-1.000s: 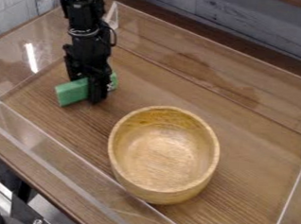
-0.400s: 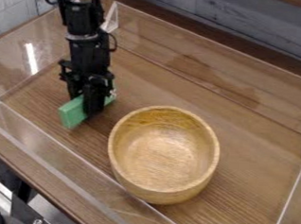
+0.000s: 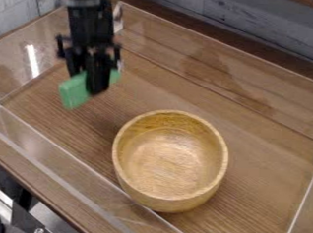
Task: Put the green block in the brown bowl
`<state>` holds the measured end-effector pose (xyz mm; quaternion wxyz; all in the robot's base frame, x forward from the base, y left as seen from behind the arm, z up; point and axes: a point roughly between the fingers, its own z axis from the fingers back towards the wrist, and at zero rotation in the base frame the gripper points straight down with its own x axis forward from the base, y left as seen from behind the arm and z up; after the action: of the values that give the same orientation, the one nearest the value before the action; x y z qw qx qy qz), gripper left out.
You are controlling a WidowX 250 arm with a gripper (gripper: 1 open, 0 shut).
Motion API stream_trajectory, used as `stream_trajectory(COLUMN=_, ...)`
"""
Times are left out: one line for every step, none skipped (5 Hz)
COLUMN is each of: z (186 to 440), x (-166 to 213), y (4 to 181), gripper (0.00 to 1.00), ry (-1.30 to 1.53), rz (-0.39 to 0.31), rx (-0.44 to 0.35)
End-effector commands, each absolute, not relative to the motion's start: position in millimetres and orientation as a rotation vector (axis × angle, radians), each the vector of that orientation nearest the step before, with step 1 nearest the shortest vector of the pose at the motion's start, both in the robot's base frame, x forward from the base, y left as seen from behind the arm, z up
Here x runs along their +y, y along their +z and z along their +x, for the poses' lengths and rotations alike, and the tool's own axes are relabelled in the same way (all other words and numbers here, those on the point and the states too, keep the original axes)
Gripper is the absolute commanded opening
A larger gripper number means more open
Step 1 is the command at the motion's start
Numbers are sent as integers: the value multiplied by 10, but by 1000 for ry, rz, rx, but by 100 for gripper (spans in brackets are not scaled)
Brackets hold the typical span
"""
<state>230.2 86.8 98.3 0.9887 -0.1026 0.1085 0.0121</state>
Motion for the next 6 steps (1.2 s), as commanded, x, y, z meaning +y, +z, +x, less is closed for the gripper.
stream_trajectory(z=2333, x=726, y=1502, gripper=0, ry=30, rz=-191, rx=166)
stream_trajectory(z=2227, x=342, y=1632, gripper=0, ry=-23, rz=-200, rx=183)
stream_trajectory(z=2065, x=-155, y=1582, gripper=0, ry=-98, rz=-198, rx=200)
stream_trajectory(z=2000, x=-383, y=1540, gripper=0, ry=-137, rz=-192, rx=202)
stream_trajectory(z=1914, x=-821, y=1433, gripper=0, ry=-180, rz=-183, rx=201)
stream_trajectory(z=1846, x=-1157, y=1271, gripper=0, ry=-206, rz=-178, rx=196)
